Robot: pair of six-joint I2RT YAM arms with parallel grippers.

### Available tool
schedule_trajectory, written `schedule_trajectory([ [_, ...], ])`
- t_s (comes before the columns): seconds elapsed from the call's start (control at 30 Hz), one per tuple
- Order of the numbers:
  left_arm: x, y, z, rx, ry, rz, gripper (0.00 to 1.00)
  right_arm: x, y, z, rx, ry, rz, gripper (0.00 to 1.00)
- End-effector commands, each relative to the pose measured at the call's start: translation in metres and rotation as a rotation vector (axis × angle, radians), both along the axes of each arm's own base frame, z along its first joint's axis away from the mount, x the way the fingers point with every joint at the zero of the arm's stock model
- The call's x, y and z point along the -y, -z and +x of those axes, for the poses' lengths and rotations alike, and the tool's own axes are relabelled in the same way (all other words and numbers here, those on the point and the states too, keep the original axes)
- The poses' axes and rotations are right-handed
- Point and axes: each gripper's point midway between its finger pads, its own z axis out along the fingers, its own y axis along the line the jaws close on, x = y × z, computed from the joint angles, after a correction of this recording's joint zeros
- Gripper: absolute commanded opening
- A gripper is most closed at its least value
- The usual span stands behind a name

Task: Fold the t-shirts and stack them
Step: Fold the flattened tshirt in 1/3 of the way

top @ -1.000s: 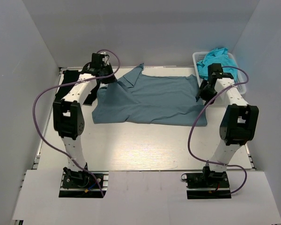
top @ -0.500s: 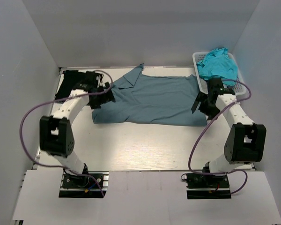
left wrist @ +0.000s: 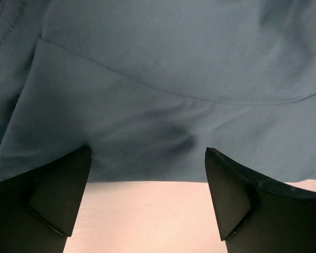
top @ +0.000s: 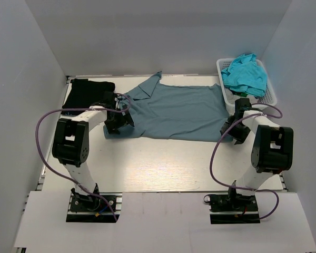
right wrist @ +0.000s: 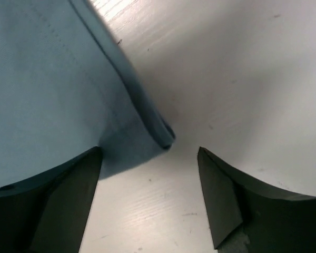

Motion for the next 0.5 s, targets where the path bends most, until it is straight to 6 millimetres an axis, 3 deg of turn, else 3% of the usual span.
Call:
schedule_trajectory([
  [0.0,-0.009,0.007,-0.007,-0.021,-0.026,0.03,0.99,0.003,0.015,0.008,0.008,0.024,0.021,0.75],
  [0.03,-0.011,0.015,-0.019,-0.057,-0.026,0.038,0.99,0.001,0.017,0.006,0.002,0.022,0.041,0.7],
  [0.1,-0.015,0.028,-0.035,-0.098,-0.046,0.048,0.99,0.001,0.026,0.004,-0.003,0.025,0.044,0.51],
  [0.17,-0.018,0.025,-0.042,-0.09,-0.051,0.058,0.99,0.001,0.035,-0.004,-0.034,0.026,0.061,0.42],
  [0.3,-0.026,0.028,-0.062,-0.128,-0.078,0.081,0.99,0.003,0.041,-0.012,-0.045,0.046,0.065,0.0],
  [0.37,-0.035,0.031,-0.079,-0.178,-0.096,0.124,0.99,0.008,0.038,-0.016,-0.042,0.067,0.049,0.0],
  [0.43,-0.043,0.029,-0.1,-0.218,-0.102,0.156,0.99,0.014,0.037,-0.035,-0.075,0.093,0.022,0.0],
  [0.47,-0.045,0.028,-0.117,-0.268,-0.127,0.16,0.99,0.018,0.026,-0.037,-0.041,0.106,0.015,0.0],
])
